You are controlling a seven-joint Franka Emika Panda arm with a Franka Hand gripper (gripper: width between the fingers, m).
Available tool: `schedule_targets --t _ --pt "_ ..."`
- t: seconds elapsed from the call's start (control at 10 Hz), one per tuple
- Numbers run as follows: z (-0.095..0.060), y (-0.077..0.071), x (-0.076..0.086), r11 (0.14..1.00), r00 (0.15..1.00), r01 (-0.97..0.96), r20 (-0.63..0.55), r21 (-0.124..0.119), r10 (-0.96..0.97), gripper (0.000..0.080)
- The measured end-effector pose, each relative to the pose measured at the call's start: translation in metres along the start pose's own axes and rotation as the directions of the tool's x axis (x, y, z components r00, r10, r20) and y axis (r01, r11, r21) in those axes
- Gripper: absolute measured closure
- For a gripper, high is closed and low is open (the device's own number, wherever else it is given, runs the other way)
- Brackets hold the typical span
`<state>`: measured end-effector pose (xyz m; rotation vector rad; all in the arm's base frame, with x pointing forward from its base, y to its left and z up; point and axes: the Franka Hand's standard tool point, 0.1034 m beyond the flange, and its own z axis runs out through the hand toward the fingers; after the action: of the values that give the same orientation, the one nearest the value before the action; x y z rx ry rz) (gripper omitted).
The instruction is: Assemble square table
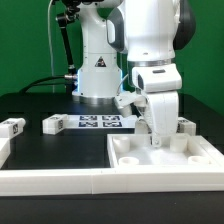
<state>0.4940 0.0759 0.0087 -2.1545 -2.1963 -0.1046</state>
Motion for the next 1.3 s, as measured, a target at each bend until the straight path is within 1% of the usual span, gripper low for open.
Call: schedule_targets --t 0.1,0.2,0.3,0.4,0.5,0.6,0.7,0.8,0.9,1.0,1.2,1.3 --pt "0.0 0.0 0.0 1.0 1.0 -0.001 0.0 0.0 0.001 0.0512" --pt "0.0 0.0 -0.001 1.0 1.0 -0.001 0.0 0.001 0.001 0.0512" --pt "0.0 0.0 -0.001 1.0 1.0 -0.001 0.0 0.001 0.001 0.031" --pt "0.001 0.0 -0.001 1.0 1.0 -0.002 0.0 0.001 0.002 0.0202" --pt "0.001 0.0 -0.001 1.0 1.0 -0.002 0.0 0.002 0.002 0.0166" --pt "0.0 0.0 -0.002 1.0 1.0 -0.003 0.001 0.001 0.003 0.0166" --pt "-0.009 0.002 -0.001 1.0 1.0 -0.007 0.005 -0.014 0.007 0.0153" --pt "-0.022 0.001 0.005 0.999 0.999 -0.033 0.009 -0.032 0.033 0.0151" --pt "-0.03 -0.005 0.011 0.998 0.998 -0.053 0.011 -0.037 0.054 0.0151" --pt "-0.035 -0.011 0.017 0.996 0.997 -0.077 0.01 -0.043 0.077 0.0151" --pt "-0.045 -0.021 0.034 0.991 0.993 -0.114 -0.001 -0.072 0.114 0.0151" --pt "-0.046 -0.022 0.037 0.988 0.991 -0.134 -0.003 -0.072 0.135 0.0151"
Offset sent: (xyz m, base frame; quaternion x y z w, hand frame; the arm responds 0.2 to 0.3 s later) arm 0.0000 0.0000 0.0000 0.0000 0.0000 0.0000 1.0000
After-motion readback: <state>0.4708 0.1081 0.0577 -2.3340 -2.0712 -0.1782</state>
